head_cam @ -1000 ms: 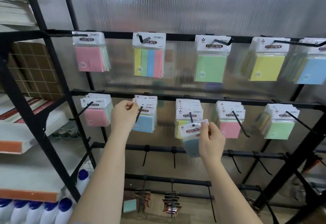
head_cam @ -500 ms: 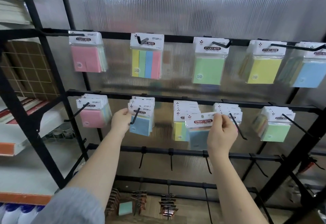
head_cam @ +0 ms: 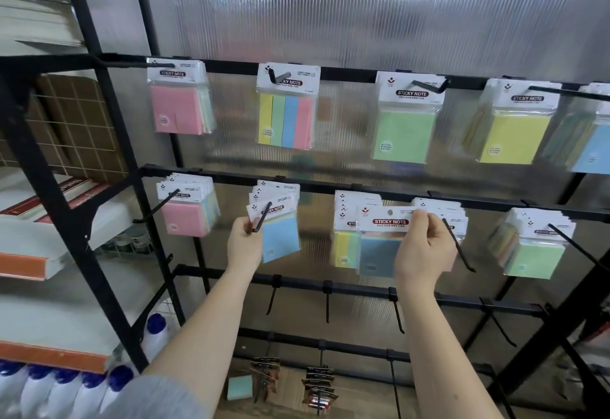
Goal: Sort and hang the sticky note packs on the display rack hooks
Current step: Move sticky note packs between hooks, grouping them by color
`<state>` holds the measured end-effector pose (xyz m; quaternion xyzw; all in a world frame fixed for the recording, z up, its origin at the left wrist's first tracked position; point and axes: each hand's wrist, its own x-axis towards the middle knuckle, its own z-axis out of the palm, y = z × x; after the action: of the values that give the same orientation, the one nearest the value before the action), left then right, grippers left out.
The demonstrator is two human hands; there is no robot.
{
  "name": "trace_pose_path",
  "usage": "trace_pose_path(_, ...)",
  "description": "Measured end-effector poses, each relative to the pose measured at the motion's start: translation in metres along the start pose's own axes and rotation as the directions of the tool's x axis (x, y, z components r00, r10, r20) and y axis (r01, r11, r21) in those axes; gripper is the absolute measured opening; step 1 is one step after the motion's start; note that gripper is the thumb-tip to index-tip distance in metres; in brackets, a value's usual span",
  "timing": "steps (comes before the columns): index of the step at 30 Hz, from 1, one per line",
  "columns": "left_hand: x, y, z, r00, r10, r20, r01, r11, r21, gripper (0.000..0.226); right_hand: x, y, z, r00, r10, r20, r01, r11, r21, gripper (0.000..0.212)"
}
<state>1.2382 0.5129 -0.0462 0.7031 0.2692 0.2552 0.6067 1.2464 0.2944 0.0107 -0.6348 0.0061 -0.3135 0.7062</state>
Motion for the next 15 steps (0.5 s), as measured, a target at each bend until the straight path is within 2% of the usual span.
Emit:
trace_pose_path(2,0.003,0.000,-0.002,1.000,0.005,0.029,-0.005,1.000,-0.012,0.009,-0.001,-0.001,0.000,1.000,0.010,-0.001,-0.010,1.000,0.004,0.044)
trace_pose_path(5,0.005,-0.002,-0.007,1.000,0.010,0.022,-0.011,0.999,0.044,0.022,-0.001,-0.002,0.000,1.000,0.015,-0.001,-0.015,1.000,0.014,0.044)
trace_pose_path(10,-0.007,-0.001,-0.017,0.995,0.075,-0.069,-0.066,0.990,0.124,0.028,-0.004,-0.001,0.001,0.999,0.016,0.037,-0.017,1.000,0.021,0.042)
trace_pose_path(15,-0.034,0.004,-0.030,0.982,0.114,-0.152,-0.102,0.991,0.090,0.030,-0.008,0.001,0.002,0.997,0.011,0.071,-0.011,1.000,-0.006,0.041)
